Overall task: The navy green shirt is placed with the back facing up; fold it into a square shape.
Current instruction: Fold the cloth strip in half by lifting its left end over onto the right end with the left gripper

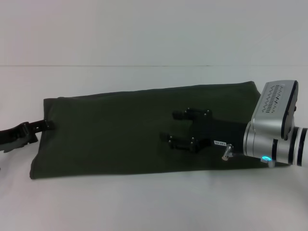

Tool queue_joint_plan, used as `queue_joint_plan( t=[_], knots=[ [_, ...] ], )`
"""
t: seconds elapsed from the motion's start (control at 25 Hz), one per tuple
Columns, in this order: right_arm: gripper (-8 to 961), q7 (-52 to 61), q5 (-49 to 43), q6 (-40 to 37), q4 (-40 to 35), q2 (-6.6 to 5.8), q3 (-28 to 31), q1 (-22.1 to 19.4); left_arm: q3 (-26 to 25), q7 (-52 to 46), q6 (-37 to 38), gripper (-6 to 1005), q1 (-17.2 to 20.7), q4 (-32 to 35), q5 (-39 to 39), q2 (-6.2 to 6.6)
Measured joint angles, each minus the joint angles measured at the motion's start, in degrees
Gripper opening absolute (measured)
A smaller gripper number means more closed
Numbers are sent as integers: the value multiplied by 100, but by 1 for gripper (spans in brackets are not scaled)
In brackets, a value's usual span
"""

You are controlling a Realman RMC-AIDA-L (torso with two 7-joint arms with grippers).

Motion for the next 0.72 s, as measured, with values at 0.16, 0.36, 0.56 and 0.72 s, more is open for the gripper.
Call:
queue_joint_plan(
  t=[0.16, 0.36, 0.56, 0.72],
  knots=[
    [755, 0, 0, 2, 0, 0, -2, 0, 2, -83, -94, 839, -17, 104, 242, 3],
    [755, 0, 0, 12, 0, 0, -3, 2, 12, -53, -291, 839, -13, 112, 258, -13],
    [755, 1, 0, 43, 0, 0, -2, 12, 36, -5, -396, 840, -35, 96, 260, -45],
    [755, 13, 0, 56, 0, 0, -2, 31, 34, 40, -478, 839, -50, 71, 259, -63]
  ],
)
